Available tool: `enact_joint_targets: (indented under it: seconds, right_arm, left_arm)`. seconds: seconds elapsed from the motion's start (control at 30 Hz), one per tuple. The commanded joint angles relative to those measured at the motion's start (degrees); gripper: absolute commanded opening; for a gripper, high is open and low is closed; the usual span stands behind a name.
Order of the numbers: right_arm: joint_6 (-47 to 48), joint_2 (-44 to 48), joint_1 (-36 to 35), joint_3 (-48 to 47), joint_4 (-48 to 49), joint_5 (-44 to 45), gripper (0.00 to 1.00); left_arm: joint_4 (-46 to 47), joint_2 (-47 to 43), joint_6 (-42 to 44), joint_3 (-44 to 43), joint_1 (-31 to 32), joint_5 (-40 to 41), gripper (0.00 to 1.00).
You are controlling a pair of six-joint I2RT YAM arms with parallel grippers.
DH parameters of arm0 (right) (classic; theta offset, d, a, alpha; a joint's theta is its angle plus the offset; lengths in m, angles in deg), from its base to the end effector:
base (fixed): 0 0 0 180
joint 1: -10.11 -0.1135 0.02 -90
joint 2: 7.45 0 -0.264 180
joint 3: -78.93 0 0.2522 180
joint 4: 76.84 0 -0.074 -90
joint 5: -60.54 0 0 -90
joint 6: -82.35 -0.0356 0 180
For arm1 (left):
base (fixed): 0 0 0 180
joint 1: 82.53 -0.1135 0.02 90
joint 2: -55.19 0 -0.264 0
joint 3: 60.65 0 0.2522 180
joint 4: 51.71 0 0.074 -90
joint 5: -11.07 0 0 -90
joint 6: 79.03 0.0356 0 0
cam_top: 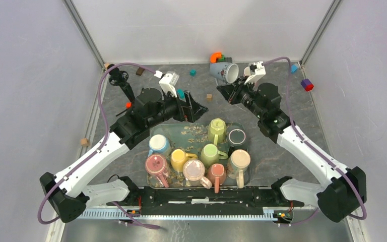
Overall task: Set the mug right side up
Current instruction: Turn over the cup on the tray, then place the cup at the center of the board.
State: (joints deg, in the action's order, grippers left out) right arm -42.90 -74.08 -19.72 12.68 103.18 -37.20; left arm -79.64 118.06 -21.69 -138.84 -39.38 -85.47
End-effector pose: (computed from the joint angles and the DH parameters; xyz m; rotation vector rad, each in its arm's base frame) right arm 0.2377 0.1418 0.3535 -0.0330 1.6666 0.9838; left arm 0.1793 -0.1736 0.3912 0.2621 1.8976 -1.0280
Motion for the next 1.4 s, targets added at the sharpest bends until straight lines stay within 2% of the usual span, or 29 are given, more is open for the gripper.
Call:
enact_joint_targets:
  seconds: [0.0,0.17,0.33,0.47,0.9,1.03,1.37]
  right_arm:
    - [11.88,-1.75,3.24,-7.64,-11.81,9.55,0.00]
    - [14.31,-4.03,11.05,-9.06,-16.64,11.33,0.00]
    - [18.91,-7.33,15.99,-12.31,-22.21,18.37,0.00]
    - [20.93,-9.66,19.75,-13.82,-24.47,20.67,0.00]
    - [22.44,-24.26,29.46,-19.11,-28.44,17.30,0.00]
    - [23.22,-31.14,31.75,-25.43,-31.05,16.20,0.00]
    - [23.81,-46.75,32.02,-40.06,-37.17,12.36,0.00]
  left_arm:
    - [-5.87,-1.87,4.76,-0.43,0.14,1.94,1.00]
    - [-8.16,-3.31,5.23,0.64,0.16,0.49,1.00]
    - [-9.39,-3.72,6.09,1.22,0.09,-1.24,1.00]
    - [-10.24,-3.23,6.90,1.56,0.16,-2.23,1.00]
    - [-8.42,-1.41,7.31,3.64,0.14,-5.91,1.00]
    - [-8.06,-0.99,7.43,4.34,0.19,-6.13,1.00]
    - [-7.20,-0.93,7.97,7.37,0.08,-5.31,1.00]
